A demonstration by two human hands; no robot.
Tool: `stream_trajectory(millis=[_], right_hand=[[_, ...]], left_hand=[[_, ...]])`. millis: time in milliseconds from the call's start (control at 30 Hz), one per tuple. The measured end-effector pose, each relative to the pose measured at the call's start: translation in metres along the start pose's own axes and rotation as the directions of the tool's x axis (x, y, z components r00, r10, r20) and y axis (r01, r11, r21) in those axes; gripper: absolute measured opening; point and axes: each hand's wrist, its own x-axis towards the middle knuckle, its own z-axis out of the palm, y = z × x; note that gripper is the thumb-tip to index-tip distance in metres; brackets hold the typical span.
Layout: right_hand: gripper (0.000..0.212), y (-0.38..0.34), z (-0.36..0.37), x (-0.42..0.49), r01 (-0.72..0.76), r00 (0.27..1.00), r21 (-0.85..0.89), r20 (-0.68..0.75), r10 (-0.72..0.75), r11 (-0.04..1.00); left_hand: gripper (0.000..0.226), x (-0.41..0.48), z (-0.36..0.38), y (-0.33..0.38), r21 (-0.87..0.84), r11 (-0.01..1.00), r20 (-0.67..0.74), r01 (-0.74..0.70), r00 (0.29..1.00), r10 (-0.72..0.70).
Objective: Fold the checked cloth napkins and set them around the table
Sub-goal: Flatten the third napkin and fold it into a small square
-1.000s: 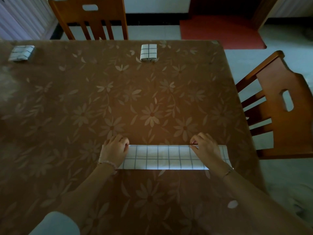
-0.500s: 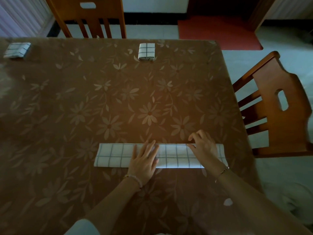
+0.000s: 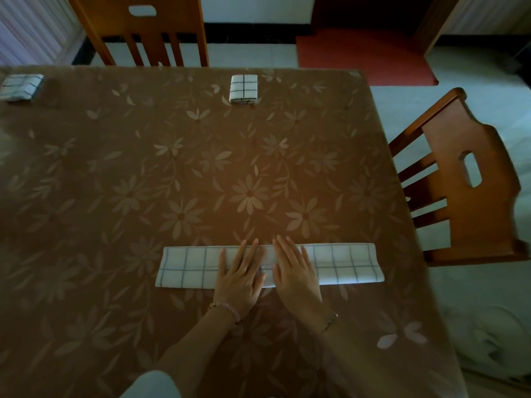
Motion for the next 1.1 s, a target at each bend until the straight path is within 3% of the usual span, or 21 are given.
stream_trajectory(millis=[100,233,533,600,667,767,1100], right_hand=[[0.054,0.015,0.008,-0.003,-0.015,0.989,-0.109,0.142,0.030,0.994],[0.060,0.059,-0.002,-0.006,-0.047,0.980,-0.151,0.184,0.075,0.987],[0.066,0.133,-0.036,-0.027,-0.357,0.927,-0.264,0.019,0.375,0.896],[0.063,0.111,-0.041,-0.021,-0.327,0.944,-0.252,-0.046,0.327,0.911],[0.058,0.075,-0.037,-0.015,-0.190,0.981,-0.192,-0.075,0.179,0.963],[0.053,0.028,-0.012,-0.013,-0.006,0.999,-0.122,0.039,0.010,0.993],[0.059,0.033,0.010,-0.019,0.033,0.981,-0.202,0.193,0.007,0.979]], left_hand=[[0.059,0.000,0.000,-0.001,0.024,1.000,0.008,-0.003,1.000,0.003],[0.058,0.000,-0.003,0.001,0.040,0.999,0.005,0.005,1.000,-0.005],[0.058,0.000,-0.007,0.002,0.035,0.999,0.052,0.016,0.998,-0.018],[0.058,0.000,-0.009,0.003,0.034,0.999,0.066,0.023,0.998,-0.025],[0.058,0.000,-0.010,0.003,0.036,0.999,0.071,0.023,0.997,-0.026],[0.058,0.000,-0.010,0.003,0.026,0.999,0.077,0.029,0.997,-0.031],[0.055,-0.010,-0.015,-0.032,0.071,0.997,0.106,0.029,0.994,-0.037]])
